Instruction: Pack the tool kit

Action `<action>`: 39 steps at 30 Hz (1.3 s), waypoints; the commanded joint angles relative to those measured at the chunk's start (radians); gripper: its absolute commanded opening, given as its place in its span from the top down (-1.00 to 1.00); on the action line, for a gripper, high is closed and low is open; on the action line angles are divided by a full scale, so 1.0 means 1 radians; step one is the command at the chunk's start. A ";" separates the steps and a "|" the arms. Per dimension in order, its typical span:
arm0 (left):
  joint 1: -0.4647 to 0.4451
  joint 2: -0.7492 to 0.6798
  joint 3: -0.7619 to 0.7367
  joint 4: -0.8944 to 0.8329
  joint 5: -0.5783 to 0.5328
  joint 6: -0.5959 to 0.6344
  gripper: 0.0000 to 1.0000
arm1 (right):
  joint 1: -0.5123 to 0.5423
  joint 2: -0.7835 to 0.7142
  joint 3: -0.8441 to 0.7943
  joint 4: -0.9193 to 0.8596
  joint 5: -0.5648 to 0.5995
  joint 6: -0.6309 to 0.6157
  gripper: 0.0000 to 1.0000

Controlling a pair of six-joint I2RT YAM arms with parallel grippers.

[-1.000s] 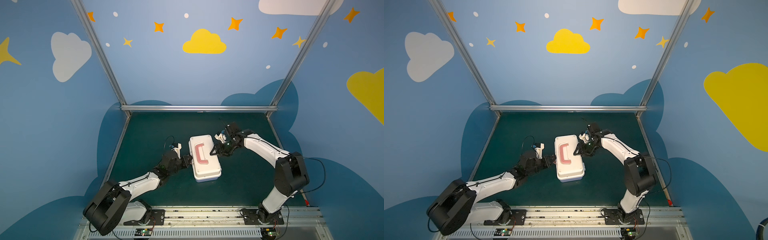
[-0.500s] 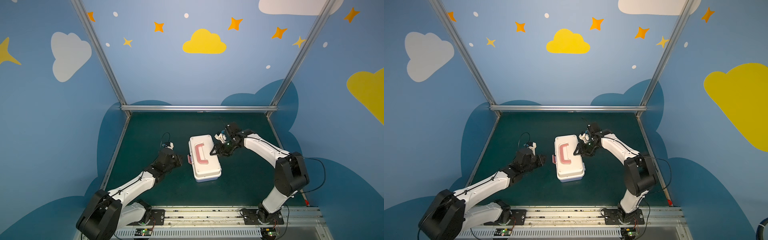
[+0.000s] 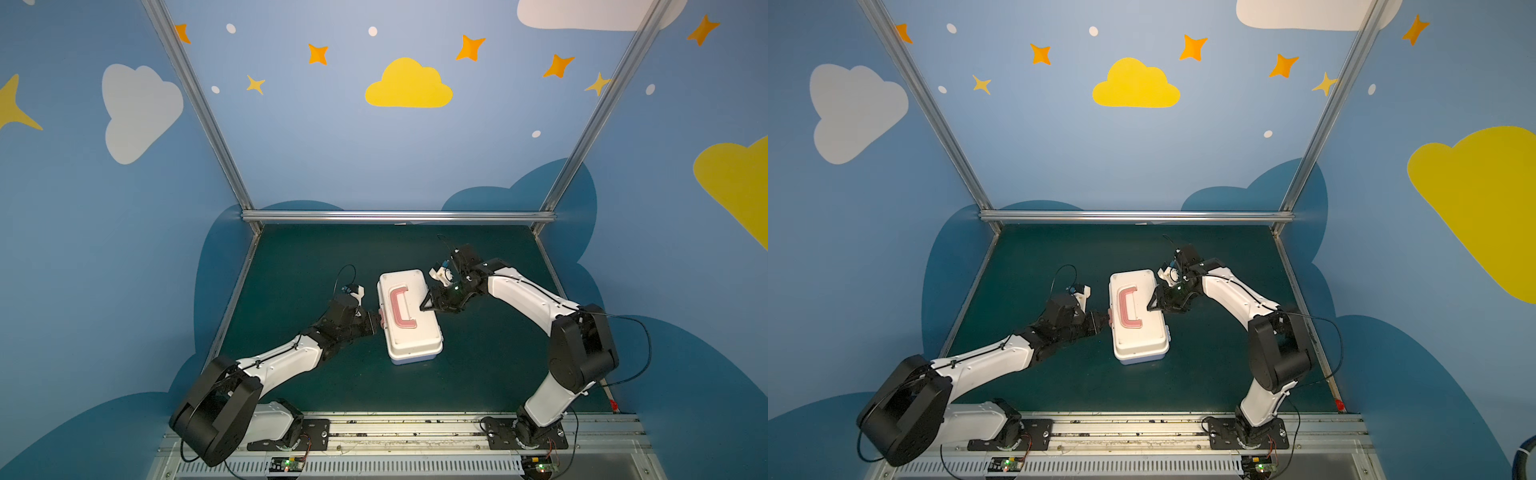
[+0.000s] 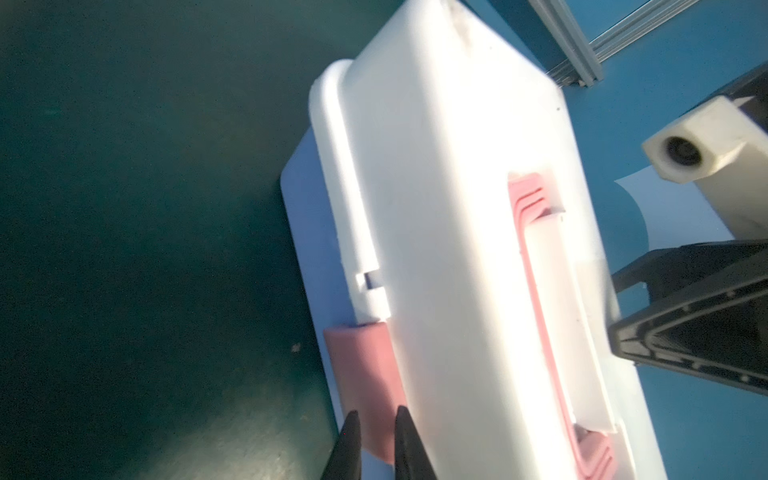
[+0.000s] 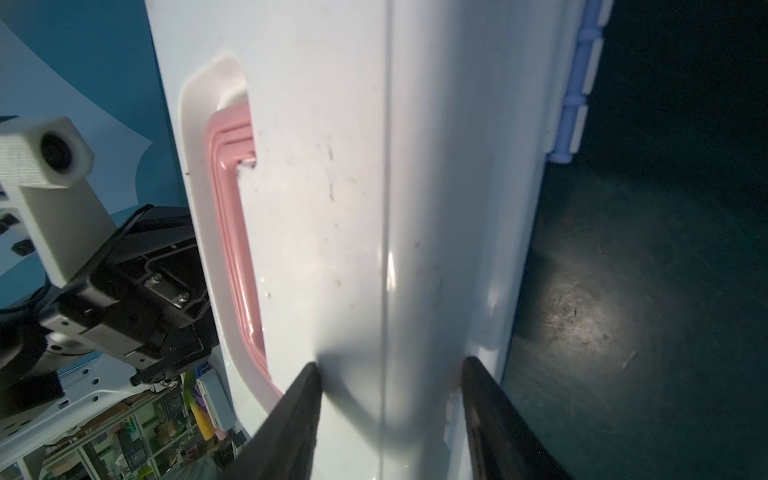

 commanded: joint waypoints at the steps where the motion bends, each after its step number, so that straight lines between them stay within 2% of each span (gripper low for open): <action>1: -0.025 0.006 0.018 0.052 0.023 0.004 0.66 | 0.045 0.061 -0.057 -0.042 0.041 -0.016 -0.07; 9: -0.043 0.043 0.032 0.065 0.022 -0.004 0.71 | 0.045 0.057 -0.057 -0.043 0.045 -0.019 -0.06; 14: -0.044 0.044 0.096 -0.135 -0.056 0.080 0.61 | 0.043 0.054 -0.051 -0.051 0.051 -0.024 -0.06; 20: -0.045 0.052 0.101 -0.238 -0.062 0.141 0.57 | 0.042 0.066 -0.042 -0.056 0.050 -0.027 -0.06; 23: -0.046 0.069 0.113 -0.360 -0.128 0.181 0.60 | 0.043 0.068 -0.039 -0.060 0.050 -0.031 -0.06; 28: -0.041 0.121 0.122 -0.481 -0.278 0.180 0.67 | 0.040 0.074 -0.032 -0.065 0.051 -0.032 -0.06; 33: -0.039 0.183 0.145 -0.510 -0.324 0.150 0.69 | 0.041 0.068 -0.033 -0.071 0.055 -0.029 -0.06; 39: -0.028 0.083 0.118 -0.562 -0.378 0.115 0.59 | 0.041 0.062 -0.031 -0.076 0.058 -0.029 -0.07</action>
